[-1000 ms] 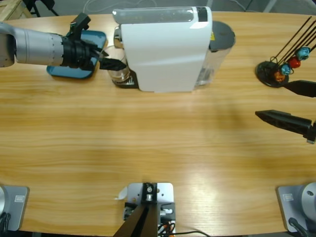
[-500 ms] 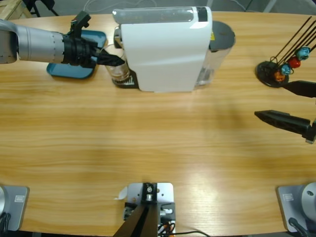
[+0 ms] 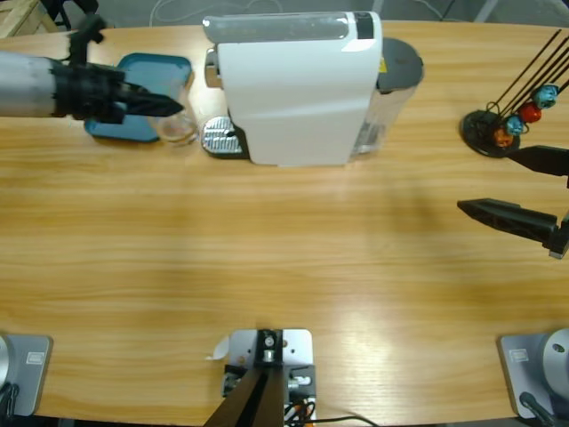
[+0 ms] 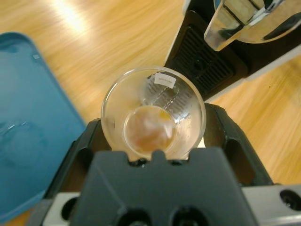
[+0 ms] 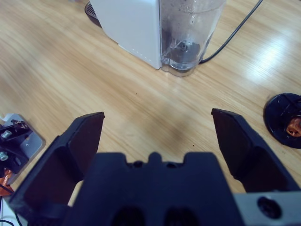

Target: Pour coffee

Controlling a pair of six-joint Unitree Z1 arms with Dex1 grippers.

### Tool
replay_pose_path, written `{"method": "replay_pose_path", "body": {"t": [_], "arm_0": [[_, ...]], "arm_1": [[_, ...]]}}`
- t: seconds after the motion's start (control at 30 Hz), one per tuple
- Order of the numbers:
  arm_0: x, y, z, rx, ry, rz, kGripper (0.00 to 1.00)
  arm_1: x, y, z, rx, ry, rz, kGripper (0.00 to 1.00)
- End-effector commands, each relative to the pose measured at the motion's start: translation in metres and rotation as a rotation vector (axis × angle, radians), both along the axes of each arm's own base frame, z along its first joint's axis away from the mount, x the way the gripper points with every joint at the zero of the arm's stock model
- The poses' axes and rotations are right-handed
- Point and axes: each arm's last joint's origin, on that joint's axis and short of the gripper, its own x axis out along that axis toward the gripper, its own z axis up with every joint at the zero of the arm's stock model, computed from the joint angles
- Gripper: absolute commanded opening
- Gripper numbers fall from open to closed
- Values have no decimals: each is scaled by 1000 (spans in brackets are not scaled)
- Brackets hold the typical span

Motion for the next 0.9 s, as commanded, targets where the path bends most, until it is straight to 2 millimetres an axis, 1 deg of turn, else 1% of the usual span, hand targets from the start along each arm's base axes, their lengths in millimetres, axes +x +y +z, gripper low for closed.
{"method": "replay_pose_path", "body": {"t": [0.03, 0.17, 0.33, 0.47, 0.57, 0.73, 0.8, 0.9], "arm_0": [[-21, 32, 21, 40, -36, 98, 517], [-7, 46, 11, 79, -15, 186, 517], [21, 68, -2, 86, -3, 291, 519], [44, 73, -13, 85, -5, 321, 522], [63, 81, -28, 88, 17, 353, 522], [87, 81, -48, 93, 59, 353, 522], [92, 80, -52, 94, 68, 353, 522], [93, 79, -57, 95, 84, 351, 537]], "arm_1": [[-3, -1, -10, -9, 24, -2, 1000], [-4, -1, -9, -4, 21, 2, 1000], [-5, -1, -9, -3, 21, 9, 1000], [-5, -1, -9, -2, 19, 12, 1000], [-5, -1, -9, -1, 17, 14, 1000], [-5, -1, -9, -1, 17, 14, 1000], [-5, -1, -9, -1, 17, 14, 1000], [-6, -1, -9, 0, 17, 14, 1000]]}}
